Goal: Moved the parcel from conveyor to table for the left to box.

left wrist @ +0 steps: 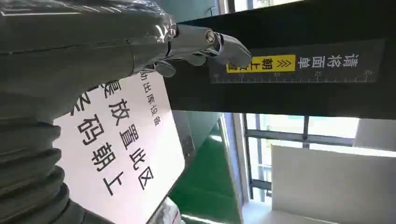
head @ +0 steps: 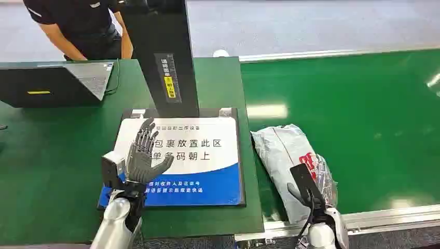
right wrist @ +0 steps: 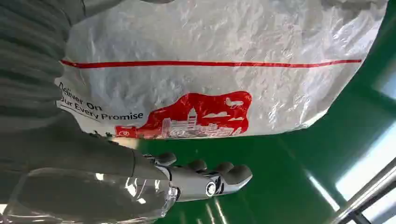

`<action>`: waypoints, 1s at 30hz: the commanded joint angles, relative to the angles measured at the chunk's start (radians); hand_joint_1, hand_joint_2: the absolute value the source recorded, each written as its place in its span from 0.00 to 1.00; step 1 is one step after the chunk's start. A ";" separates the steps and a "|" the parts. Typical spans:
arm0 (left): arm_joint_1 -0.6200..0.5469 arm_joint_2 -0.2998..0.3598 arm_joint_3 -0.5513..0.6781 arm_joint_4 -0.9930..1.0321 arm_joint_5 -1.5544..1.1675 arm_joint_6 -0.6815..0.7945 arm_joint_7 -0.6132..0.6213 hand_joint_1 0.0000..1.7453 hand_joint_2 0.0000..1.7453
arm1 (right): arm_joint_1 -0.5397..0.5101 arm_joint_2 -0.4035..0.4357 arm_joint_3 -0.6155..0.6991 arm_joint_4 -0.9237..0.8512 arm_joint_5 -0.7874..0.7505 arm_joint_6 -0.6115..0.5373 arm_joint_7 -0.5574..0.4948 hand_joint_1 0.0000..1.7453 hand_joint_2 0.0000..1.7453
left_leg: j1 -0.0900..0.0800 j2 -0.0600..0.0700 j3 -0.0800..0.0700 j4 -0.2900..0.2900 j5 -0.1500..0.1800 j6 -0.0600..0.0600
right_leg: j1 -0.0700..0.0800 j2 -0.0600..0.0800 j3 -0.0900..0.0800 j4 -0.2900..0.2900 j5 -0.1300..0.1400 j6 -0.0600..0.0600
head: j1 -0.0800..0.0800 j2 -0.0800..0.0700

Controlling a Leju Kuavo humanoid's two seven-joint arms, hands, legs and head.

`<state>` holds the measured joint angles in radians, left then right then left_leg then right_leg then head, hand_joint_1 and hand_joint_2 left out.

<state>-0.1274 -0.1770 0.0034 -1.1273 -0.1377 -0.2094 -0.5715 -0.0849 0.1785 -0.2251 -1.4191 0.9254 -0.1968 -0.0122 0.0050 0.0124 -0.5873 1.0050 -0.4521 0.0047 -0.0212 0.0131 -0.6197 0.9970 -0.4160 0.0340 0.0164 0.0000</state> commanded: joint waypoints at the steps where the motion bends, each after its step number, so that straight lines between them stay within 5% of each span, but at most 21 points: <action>1: -0.028 0.006 -0.021 0.045 -0.005 -0.003 0.014 0.00 1.00 | -0.041 -0.022 -0.024 0.115 0.101 -0.028 0.097 0.00 1.00 | 0.000 -0.002 0.005 -0.002 -0.001 -0.001 | 0.001 -0.002 0.005 -0.001 -0.001 -0.003 | 0.000 0.000; 5: -0.019 0.004 -0.023 0.035 -0.003 0.001 0.026 0.00 1.00 | -0.070 -0.034 -0.098 0.180 0.183 -0.006 0.210 0.00 1.00 | 0.000 -0.002 0.005 -0.002 0.000 0.000 | 0.001 -0.003 0.005 -0.002 0.000 -0.002 | 0.000 0.000; 12: -0.033 0.006 -0.044 0.063 0.006 0.003 0.033 0.00 1.00 | -0.096 -0.084 -0.210 0.421 0.106 0.106 0.235 0.00 1.00 | 0.001 -0.005 0.006 -0.003 0.000 0.000 | 0.001 -0.005 0.008 -0.004 0.000 -0.002 | 0.000 0.000; 13: -0.029 0.008 -0.044 0.060 0.006 0.004 0.032 0.00 1.00 | -0.091 -0.086 -0.213 0.434 0.099 0.099 0.219 0.86 1.00 | 0.001 -0.006 0.008 -0.004 0.001 0.000 | 0.001 -0.006 0.009 -0.004 0.000 -0.002 | 0.000 0.000; 14: -0.023 0.009 -0.042 0.054 0.010 0.005 0.032 0.00 1.00 | -0.089 -0.087 -0.217 0.450 0.082 0.103 0.200 1.00 1.00 | 0.001 -0.005 0.007 -0.002 0.000 0.000 | 0.001 -0.005 0.008 -0.003 -0.001 -0.001 | 0.000 0.000; 30: -0.022 0.015 -0.042 0.053 0.019 0.003 0.032 0.00 1.00 | -0.060 -0.077 -0.205 0.412 0.017 0.153 0.171 1.00 1.00 | 0.001 -0.006 0.022 -0.002 -0.002 0.004 | 0.001 -0.005 0.027 -0.009 -0.002 0.004 | 0.000 0.000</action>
<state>-0.1285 -0.1774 -0.0198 -1.1238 -0.1194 -0.2075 -0.5417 -0.1931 0.1141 -0.4009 -1.1124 0.9613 -0.0732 0.1507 0.0050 0.0115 -0.5655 1.0050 -0.4554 0.0091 -0.0214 0.0127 -0.5950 0.9903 -0.4183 0.0401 0.0164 0.0000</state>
